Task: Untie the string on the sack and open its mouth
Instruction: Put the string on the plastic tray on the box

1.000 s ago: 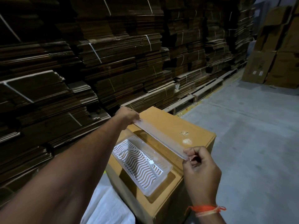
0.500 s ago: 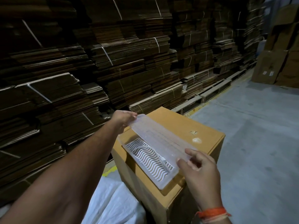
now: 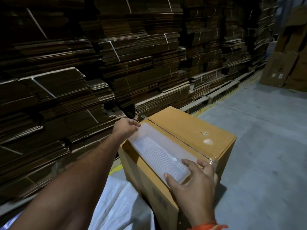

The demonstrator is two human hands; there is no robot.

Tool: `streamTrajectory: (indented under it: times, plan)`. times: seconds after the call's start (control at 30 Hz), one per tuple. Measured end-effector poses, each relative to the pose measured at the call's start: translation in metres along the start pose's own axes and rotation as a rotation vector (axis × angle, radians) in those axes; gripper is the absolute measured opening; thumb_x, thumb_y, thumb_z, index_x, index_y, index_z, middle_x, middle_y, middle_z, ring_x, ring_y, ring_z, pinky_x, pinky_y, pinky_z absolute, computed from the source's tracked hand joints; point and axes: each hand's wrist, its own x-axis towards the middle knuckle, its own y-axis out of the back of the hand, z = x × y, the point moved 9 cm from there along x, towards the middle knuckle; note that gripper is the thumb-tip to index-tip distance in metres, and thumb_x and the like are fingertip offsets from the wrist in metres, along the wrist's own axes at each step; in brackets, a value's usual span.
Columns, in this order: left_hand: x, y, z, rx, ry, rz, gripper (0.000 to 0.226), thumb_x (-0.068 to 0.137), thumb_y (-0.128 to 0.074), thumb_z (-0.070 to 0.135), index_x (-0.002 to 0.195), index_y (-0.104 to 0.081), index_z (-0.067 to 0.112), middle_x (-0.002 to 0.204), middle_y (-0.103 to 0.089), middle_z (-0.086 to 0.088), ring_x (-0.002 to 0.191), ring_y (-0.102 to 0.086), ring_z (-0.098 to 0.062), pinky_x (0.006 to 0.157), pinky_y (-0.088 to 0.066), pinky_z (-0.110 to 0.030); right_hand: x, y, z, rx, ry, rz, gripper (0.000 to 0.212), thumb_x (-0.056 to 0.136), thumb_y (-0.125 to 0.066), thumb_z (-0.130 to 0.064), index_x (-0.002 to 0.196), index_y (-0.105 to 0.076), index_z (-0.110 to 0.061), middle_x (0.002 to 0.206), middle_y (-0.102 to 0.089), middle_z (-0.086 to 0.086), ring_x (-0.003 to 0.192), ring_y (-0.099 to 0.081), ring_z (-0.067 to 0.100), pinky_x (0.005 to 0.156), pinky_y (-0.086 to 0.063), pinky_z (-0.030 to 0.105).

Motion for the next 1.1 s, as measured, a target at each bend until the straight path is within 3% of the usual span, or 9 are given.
streamTrajectory:
  times: [0.1,0.43,0.67,0.83,0.93,1.03,1.1]
  plan:
    - [-0.001,-0.003,-0.001,0.038,-0.002,0.005,0.016,0.092,-0.074,0.019,0.102,-0.083,0.028,0.111,-0.076,0.001,0.111,-0.068,-0.018,0.095,-0.059,-0.039,0.001,-0.002,0.005,-0.051,-0.016,0.002,0.062,0.063,-0.088,-0.051,0.120,-0.072,-0.032,0.138,-0.045,0.003,0.129,-0.036,0.025,0.106,-0.042,0.037]
    - [-0.003,-0.007,-0.012,-0.065,0.003,-0.026,0.014,0.093,-0.075,0.020,0.103,-0.081,0.027,0.115,-0.077,-0.004,0.114,-0.068,-0.020,0.097,-0.057,-0.039,0.012,-0.003,0.007,0.005,-0.050,-0.012,0.057,0.074,-0.088,-0.035,0.126,-0.070,-0.019,0.140,-0.043,0.005,0.133,-0.046,0.024,0.107,-0.044,0.031]
    - [-0.010,-0.004,-0.014,0.001,0.000,0.035,0.020,0.091,-0.077,0.026,0.110,-0.081,0.029,0.120,-0.077,-0.001,0.116,-0.068,-0.020,0.101,-0.058,-0.046,0.019,0.003,0.011,0.039,-0.079,-0.019,0.052,0.082,-0.082,-0.031,0.130,-0.069,-0.017,0.141,-0.048,0.006,0.130,-0.050,0.022,0.104,-0.043,0.028]
    - [-0.019,-0.002,-0.011,0.054,-0.029,0.083,0.026,0.092,-0.074,0.031,0.117,-0.079,0.029,0.126,-0.076,-0.001,0.117,-0.068,-0.020,0.099,-0.058,-0.042,0.021,0.008,0.016,0.108,-0.111,-0.003,0.046,0.086,-0.080,-0.027,0.129,-0.069,-0.020,0.133,-0.056,0.003,0.114,-0.058,0.019,0.089,-0.039,0.019]
    - [-0.025,-0.001,-0.016,0.024,-0.008,0.115,0.026,0.093,-0.072,0.030,0.118,-0.079,0.029,0.132,-0.074,-0.001,0.123,-0.065,-0.021,0.103,-0.054,-0.039,0.020,0.007,0.020,0.156,-0.132,-0.011,0.043,0.087,-0.078,-0.025,0.129,-0.069,-0.021,0.129,-0.058,0.002,0.108,-0.060,0.017,0.086,-0.047,0.022]
    - [-0.028,-0.003,-0.018,-0.027,0.004,0.113,0.027,0.095,-0.072,0.029,0.122,-0.077,0.028,0.138,-0.069,-0.003,0.127,-0.062,-0.023,0.094,-0.050,-0.033,0.020,0.004,0.022,0.195,-0.143,-0.011,0.043,0.088,-0.078,-0.027,0.129,-0.068,-0.025,0.125,-0.061,0.002,0.098,-0.063,0.014,0.082,-0.057,0.026]
    - [-0.029,-0.004,-0.019,-0.073,0.016,0.110,0.027,0.095,-0.073,0.030,0.122,-0.077,0.027,0.138,-0.068,-0.004,0.127,-0.062,-0.024,0.095,-0.051,-0.034,0.018,0.004,0.024,0.215,-0.148,-0.008,0.043,0.088,-0.077,-0.029,0.130,-0.068,-0.027,0.116,-0.063,0.001,0.086,-0.061,0.004,0.068,-0.053,0.012]
